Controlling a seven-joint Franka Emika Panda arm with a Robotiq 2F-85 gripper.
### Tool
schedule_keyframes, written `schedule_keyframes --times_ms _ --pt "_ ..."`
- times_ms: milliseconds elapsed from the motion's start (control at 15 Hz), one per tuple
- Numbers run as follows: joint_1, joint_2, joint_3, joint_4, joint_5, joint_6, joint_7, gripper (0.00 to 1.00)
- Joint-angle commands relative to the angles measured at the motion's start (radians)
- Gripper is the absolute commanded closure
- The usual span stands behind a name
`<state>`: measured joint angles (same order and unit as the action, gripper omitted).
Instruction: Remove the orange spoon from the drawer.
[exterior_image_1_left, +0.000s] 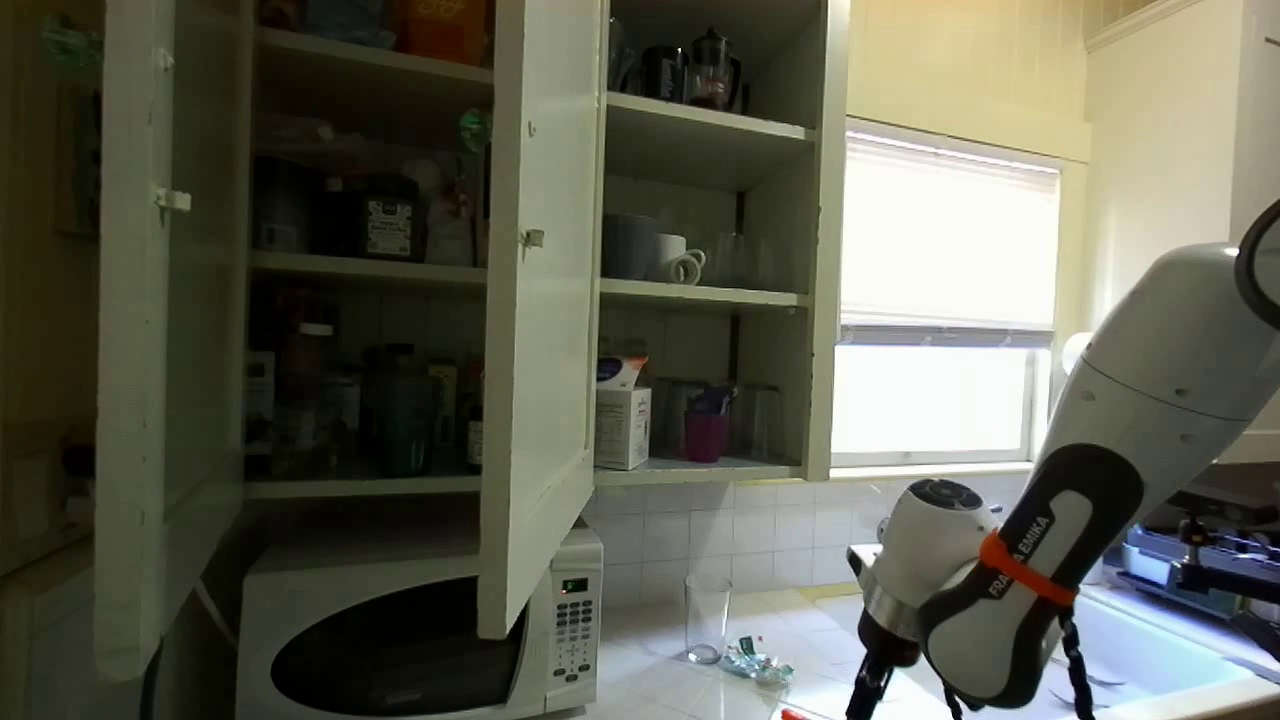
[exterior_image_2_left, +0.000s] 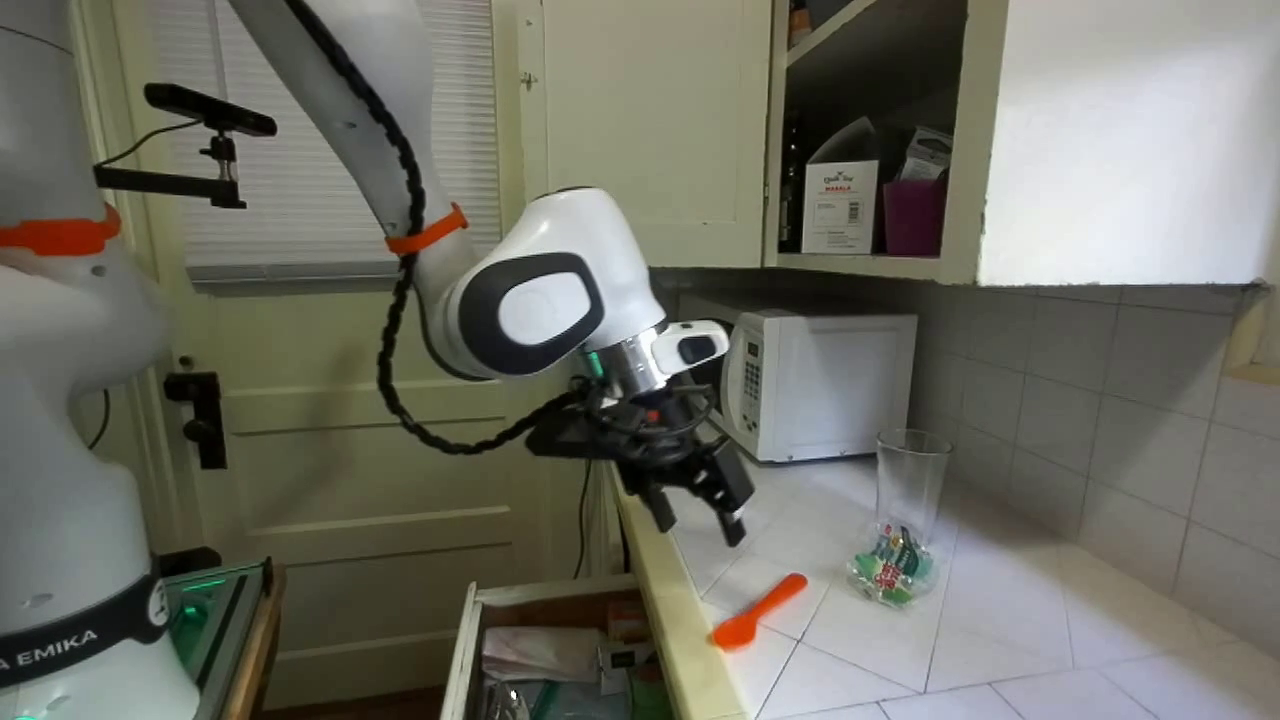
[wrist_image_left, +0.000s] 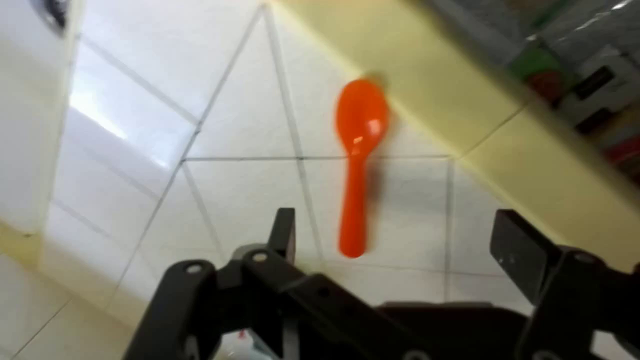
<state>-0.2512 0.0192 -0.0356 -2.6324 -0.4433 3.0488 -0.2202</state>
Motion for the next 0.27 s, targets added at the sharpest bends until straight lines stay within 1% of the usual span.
schedule_keyframes --times_ms 0,67,133,200 --pt "0.038 -0.051 0.077 -0.226 0.276 0.106 -0.032 0.00" --pt "0.065 -0.017 0.005 -0.119 0.170 0.047 -0.027 0.00" --pt "0.078 -0.019 0.022 -0.164 0.219 0.072 -0.025 0.00" --pt "0.085 -0.019 0.030 -0.184 0.239 0.084 -0.021 0.00"
